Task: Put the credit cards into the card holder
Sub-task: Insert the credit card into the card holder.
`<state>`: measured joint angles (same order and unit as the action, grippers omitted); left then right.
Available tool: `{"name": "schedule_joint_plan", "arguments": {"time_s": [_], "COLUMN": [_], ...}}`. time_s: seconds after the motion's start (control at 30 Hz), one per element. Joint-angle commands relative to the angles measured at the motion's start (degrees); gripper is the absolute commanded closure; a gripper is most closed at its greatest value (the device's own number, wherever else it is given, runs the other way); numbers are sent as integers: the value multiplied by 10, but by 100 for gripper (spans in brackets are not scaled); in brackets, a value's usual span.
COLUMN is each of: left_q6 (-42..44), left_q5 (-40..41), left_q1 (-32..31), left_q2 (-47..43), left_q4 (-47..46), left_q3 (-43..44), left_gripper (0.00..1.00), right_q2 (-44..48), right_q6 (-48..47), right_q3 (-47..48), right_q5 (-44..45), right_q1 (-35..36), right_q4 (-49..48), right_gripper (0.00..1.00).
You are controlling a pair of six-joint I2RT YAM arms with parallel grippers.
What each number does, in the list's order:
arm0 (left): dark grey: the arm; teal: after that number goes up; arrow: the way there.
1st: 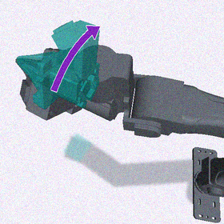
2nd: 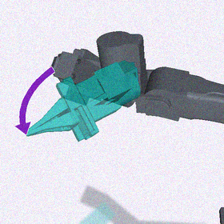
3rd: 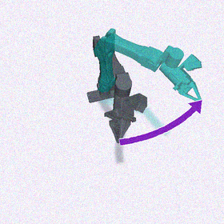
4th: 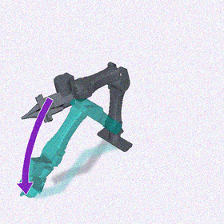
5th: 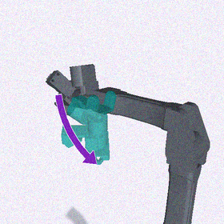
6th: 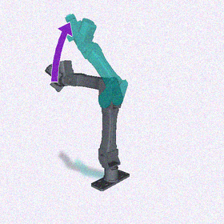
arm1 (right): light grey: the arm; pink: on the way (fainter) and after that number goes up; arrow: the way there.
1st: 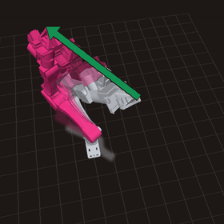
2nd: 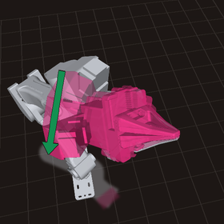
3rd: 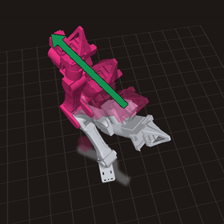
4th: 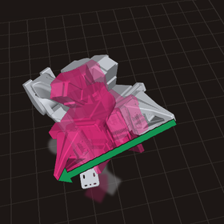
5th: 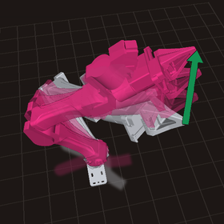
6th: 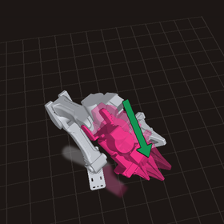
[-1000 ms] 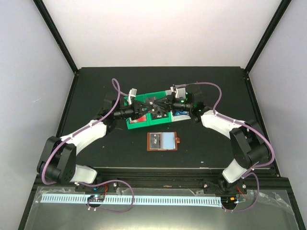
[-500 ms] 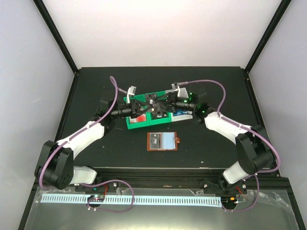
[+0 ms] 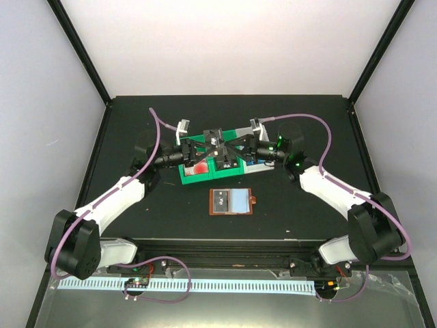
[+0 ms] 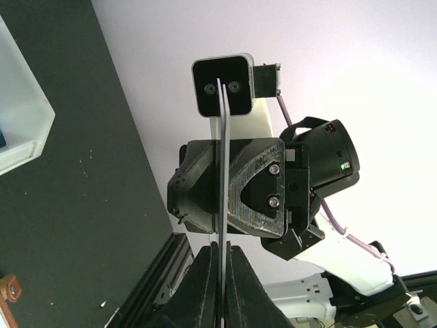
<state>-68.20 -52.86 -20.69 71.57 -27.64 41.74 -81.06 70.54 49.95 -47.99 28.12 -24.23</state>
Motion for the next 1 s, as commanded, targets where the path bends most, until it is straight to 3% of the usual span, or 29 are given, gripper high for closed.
{"name": "schedule_joint_plan", "arguments": {"time_s": [0.0, 0.23, 0.4, 0.57, 0.97], "left_q6": [-26, -52, -66, -80, -81], "left_q5": [-24, -38, -47, -59, -75], "left_q1": [4, 3, 3, 3, 2], "left_q2": [-4, -14, -19, -18, -18], "left_q4": [-49, -85, -102, -126, -125], "left_q3": [-1, -4, -7, -5, -3], "left_gripper": [98, 98, 98, 99, 98], "right_q2": [2, -16, -35, -62, -90], "right_q6": [-42, -43, -55, -118, -16], "right_q3": [20, 20, 40, 88, 93], "right_q5": [-22, -18, -41, -65, -126], "right_q1": [-3, -3, 0, 19, 23], "right_q4": [18, 31, 29, 101, -68], "right_gripper": [77, 90, 88, 86, 84]}}
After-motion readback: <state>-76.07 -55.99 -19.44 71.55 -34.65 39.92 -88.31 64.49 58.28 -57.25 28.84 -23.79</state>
